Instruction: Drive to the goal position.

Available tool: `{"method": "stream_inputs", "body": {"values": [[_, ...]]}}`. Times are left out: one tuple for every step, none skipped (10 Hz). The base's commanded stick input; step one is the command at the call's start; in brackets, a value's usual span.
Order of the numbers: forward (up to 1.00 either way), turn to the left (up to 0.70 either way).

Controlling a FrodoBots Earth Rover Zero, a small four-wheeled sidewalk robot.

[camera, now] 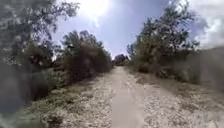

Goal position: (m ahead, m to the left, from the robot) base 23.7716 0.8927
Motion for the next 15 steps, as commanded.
{"method": "stream_inputs", "body": {"values": [[0.70,0.00],[0.70,0.00],[0.70,0.00],[0.70,0.00],[0.70,0.00],[0.70,0.00],[0.70,0.00],[0.70,0.00],[0.70,0.00],[0.70,0.00],[0.70,0.00],[0.70,0.00],[0.70,0.00],[0.70,0.00],[0.70,0.00]]}}
